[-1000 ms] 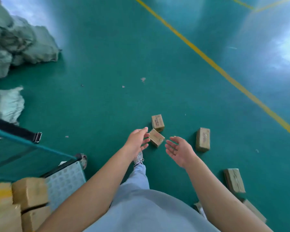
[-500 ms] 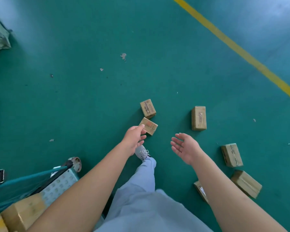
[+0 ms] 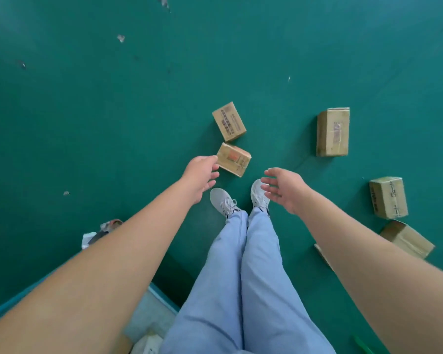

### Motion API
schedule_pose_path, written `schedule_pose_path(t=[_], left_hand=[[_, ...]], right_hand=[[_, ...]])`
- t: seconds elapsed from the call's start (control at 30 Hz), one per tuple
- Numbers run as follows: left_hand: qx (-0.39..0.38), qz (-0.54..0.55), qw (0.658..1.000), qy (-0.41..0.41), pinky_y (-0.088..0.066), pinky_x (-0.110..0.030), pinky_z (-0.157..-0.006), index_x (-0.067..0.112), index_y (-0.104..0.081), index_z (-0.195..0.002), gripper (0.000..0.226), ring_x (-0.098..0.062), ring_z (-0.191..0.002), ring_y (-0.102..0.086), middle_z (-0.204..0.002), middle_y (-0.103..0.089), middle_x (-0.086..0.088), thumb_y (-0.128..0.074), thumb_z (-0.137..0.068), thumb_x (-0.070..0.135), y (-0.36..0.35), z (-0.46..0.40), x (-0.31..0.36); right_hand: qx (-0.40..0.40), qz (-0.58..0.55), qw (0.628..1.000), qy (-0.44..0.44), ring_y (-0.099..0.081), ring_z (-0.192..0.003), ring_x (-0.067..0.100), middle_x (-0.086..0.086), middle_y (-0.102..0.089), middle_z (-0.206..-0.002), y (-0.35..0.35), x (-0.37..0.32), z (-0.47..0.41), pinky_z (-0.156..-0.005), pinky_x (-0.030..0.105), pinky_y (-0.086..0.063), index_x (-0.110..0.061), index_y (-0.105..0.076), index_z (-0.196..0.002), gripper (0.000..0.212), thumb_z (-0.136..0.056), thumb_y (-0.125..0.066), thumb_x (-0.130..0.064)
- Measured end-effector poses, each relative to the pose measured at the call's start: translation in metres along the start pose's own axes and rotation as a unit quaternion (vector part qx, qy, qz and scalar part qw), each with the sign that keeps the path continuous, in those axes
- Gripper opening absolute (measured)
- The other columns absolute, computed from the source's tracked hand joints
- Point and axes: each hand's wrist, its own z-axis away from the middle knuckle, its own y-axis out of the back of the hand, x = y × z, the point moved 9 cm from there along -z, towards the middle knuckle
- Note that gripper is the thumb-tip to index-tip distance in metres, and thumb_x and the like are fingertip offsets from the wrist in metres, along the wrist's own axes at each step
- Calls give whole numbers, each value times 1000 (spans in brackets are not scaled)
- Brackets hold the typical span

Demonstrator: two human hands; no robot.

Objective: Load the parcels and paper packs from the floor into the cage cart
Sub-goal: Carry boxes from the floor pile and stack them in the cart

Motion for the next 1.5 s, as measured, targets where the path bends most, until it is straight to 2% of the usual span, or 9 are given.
schedule_pose_path(t=[0.33,0.4,0.47,0.53,0.63,0.87,1.13,1.37,1.5], left_hand=[[30,-33,997,71,-51,-34,-98,21,-56,-126,23,-19,-110,-54,-110,-52,3,-52,-106,31,-13,-204,-57],[27,-63,995,73,-48,-34,-99,28,-56,-106,7,-19,-102,-50,-99,-48,7,-51,-105,32,-22,-252,-70],[30,-74,994,74,-42,-36,-95,31,-47,-85,19,-18,-93,-44,-89,-41,9,-50,-103,31,-33,-295,-80],[23,-104,993,52,-38,-36,-97,31,-58,-105,9,-22,-110,-48,-110,-53,8,-50,-103,32,-44,-323,-83],[35,-142,989,19,-35,-39,-107,27,-32,-159,62,-25,-145,-37,-162,-32,2,-51,-101,35,-60,-379,-87],[43,-183,982,3,-32,-48,-121,28,-19,-164,72,-26,-152,-28,-168,-22,3,-50,-100,43,-76,-438,-100],[44,-165,985,26,-49,-51,-103,27,-43,-145,74,-28,-122,-53,-139,-47,-1,-51,-85,70,-68,-405,-130],[74,-66,993,63,-51,-45,-96,24,-46,-135,61,-21,-108,-57,-129,-52,-2,-54,-92,66,-37,-298,-145],[87,25,994,65,-44,-32,-70,18,-50,-130,59,-18,-102,-58,-125,-57,-4,-55,-94,64,-9,-208,-120]], right_hand=[[2,90,993,-72,-64,-92,21,4,-67,-100,-34,27,-194,-93,36,-54,-11,-62,-120,21,-104,-55,-23],[10,107,991,-76,-64,-95,22,5,-67,-103,-38,34,-240,-96,37,-55,-10,-61,-123,24,-104,-53,-22],[14,115,990,-81,-64,-100,22,6,-66,-110,-42,42,-284,-96,37,-55,-10,-59,-127,26,-105,-52,-23],[17,122,990,-75,-64,-109,23,5,-63,-120,-47,43,-308,-96,37,-56,-11,-57,-130,27,-106,-52,-24],[25,129,990,-57,-61,-116,22,2,-57,-122,-57,44,-365,-97,37,-56,-15,-53,-128,25,-106,-52,-27],[35,134,990,-26,-60,-101,14,-1,-62,-113,-73,46,-430,-99,40,-56,-19,-51,-132,29,-103,-49,-22],[38,138,988,-52,-64,-106,22,9,-62,-121,-61,63,-401,-81,35,-59,-15,-45,-142,45,-100,-56,-27],[57,175,983,-21,-62,-106,25,9,-65,-113,-58,48,-290,-101,49,-54,-13,-54,-125,28,-102,-54,-27],[58,228,971,45,-55,-82,12,1,-63,-101,-68,12,-191,-71,33,-48,-14,-56,-115,20,-103,-52,-30]])
